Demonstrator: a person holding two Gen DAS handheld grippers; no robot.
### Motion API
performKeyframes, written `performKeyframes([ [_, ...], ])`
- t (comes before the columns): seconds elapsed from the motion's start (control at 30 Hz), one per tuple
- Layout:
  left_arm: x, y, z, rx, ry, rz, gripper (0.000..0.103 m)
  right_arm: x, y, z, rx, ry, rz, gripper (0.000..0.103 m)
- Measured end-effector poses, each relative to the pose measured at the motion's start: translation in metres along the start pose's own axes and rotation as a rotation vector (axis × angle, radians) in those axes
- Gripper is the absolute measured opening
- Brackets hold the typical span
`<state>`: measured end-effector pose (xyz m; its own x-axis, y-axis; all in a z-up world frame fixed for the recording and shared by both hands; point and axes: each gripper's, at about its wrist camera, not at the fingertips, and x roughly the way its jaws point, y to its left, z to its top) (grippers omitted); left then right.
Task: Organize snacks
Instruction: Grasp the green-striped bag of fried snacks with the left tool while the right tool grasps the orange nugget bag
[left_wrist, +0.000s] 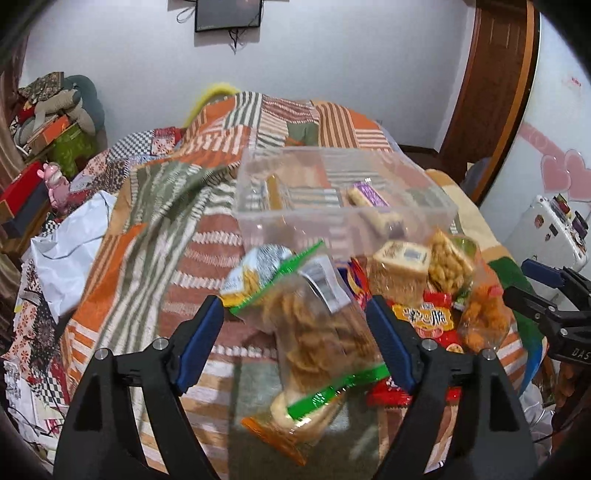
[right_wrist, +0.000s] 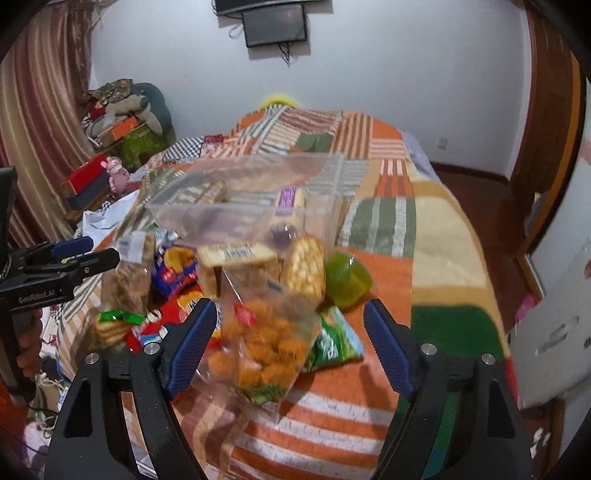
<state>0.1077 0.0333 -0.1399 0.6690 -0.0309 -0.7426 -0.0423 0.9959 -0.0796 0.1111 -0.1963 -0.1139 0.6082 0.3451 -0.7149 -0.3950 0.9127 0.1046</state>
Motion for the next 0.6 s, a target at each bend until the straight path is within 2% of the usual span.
performKeyframes([
  [0.33,0.026,-0.002,-0.013,-0.037,0.053,-0.026,0.085,0.012,-0.006,-0.019,0.056,0.062,0.043,0.079],
  [0.4,0.029,-0.003,-0.013,-0.042,0.056,-0.032,0.085,0.014,-0.006,-0.021,0.064,0.072,0.059,0.065],
  [0.47,0.033,-0.005,-0.014,-0.044,0.064,-0.042,0.085,0.018,-0.005,-0.021,0.069,0.087,0.081,0.057],
  [0.6,0.044,-0.010,-0.016,-0.052,0.090,-0.067,0.084,0.020,-0.003,-0.023,0.068,0.094,0.097,0.053],
])
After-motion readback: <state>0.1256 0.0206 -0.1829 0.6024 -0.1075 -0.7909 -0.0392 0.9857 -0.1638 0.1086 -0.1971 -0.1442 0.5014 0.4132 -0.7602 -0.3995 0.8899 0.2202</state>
